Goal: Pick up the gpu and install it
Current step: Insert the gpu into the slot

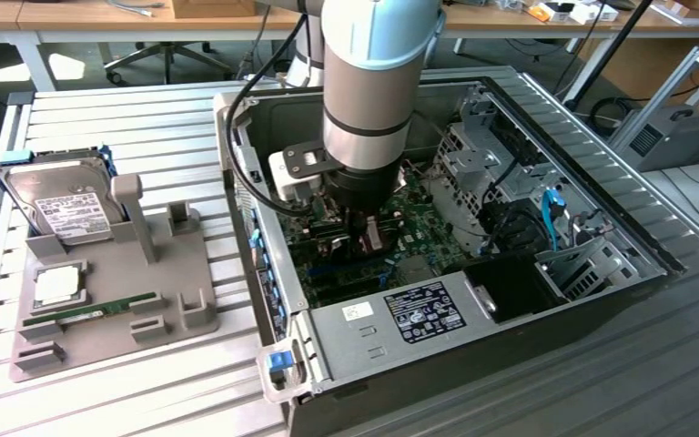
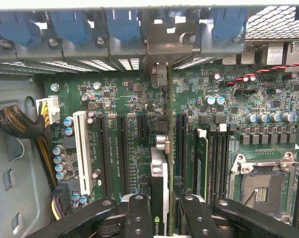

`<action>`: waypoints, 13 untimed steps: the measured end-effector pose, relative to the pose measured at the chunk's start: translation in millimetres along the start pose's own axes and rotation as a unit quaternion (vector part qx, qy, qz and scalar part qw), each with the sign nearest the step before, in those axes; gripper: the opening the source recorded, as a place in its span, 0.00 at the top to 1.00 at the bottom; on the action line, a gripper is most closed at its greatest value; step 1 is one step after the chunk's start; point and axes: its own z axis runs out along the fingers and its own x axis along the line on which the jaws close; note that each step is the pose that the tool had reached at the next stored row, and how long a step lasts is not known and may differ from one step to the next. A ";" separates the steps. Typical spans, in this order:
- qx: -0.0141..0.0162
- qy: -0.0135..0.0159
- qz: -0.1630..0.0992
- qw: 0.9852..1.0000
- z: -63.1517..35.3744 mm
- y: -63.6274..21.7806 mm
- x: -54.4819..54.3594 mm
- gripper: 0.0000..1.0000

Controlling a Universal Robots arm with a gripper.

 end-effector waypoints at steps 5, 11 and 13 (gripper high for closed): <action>0.000 0.000 0.000 1.000 1.2 0.1 0.0 0.73; 0.000 0.000 0.000 1.000 2.5 0.3 0.1 0.73; 0.000 0.000 0.000 1.000 2.5 0.3 0.1 0.73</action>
